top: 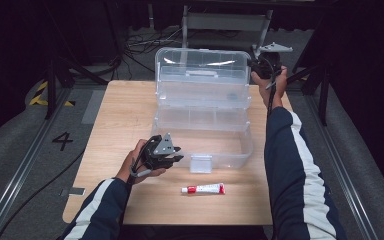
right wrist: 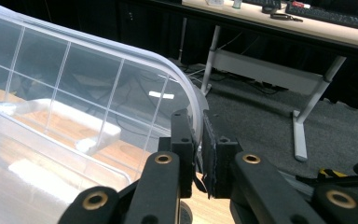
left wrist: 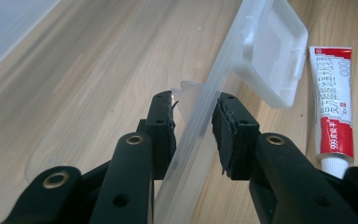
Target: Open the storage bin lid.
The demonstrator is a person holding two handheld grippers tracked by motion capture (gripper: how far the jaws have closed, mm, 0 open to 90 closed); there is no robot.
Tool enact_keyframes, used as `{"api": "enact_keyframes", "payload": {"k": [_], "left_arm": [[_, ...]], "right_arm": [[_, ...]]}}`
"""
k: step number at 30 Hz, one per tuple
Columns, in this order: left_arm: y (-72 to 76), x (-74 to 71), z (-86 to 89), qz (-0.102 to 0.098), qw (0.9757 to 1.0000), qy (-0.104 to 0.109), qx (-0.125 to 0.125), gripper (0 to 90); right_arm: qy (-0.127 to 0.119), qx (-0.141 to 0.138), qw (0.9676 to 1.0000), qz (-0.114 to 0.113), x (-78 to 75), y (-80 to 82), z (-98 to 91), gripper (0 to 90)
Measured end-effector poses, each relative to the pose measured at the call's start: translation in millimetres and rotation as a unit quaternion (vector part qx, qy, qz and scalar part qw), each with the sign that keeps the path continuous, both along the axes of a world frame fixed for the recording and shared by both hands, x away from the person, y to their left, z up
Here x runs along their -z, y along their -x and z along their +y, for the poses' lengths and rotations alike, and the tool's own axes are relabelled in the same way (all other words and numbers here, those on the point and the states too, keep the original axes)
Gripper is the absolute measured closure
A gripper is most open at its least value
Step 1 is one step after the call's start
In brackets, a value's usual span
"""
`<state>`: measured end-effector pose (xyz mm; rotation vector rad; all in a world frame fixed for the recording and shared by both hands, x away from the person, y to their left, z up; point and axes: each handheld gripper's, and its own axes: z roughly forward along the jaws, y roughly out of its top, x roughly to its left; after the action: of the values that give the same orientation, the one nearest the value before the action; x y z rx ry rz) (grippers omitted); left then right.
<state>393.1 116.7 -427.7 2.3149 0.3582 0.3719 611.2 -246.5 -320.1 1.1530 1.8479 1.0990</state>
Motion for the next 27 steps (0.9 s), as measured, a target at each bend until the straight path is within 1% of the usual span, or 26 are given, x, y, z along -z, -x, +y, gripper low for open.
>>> {"api": "enact_keyframes", "payload": {"k": [4,8,10,12,18,27], "left_arm": [[0.0,0.2,0.1,0.0,1.0,0.001,0.001,69.2],[-0.1,0.7,0.2,-0.001,1.0,0.004,0.001,69.0],[-0.2,0.7,0.3,-0.001,1.0,0.003,0.001,69.0],[-0.1,0.7,0.2,-0.002,1.0,0.003,0.0,69.1],[-0.1,1.0,0.3,-0.003,1.0,0.002,0.0,68.8],[-0.2,1.5,0.4,-0.003,1.0,0.006,-0.001,68.7]], "right_arm": [[0.003,0.0,1.0,0.007,2.2,-5.7,0.2,84.0],[0.009,0.003,0.9999,0.008,4.7,-8.9,0.9,83.9],[0.007,0.003,0.9999,0.012,4.8,-11.1,1.2,83.9],[0.012,0.004,0.9998,0.017,5.3,-13.7,2.1,83.8],[0.014,0.004,0.9995,0.026,8.4,-20.2,2.4,83.6],[0.03,0.002,0.9984,0.048,12.3,-33.0,4.0,83.1]]}}
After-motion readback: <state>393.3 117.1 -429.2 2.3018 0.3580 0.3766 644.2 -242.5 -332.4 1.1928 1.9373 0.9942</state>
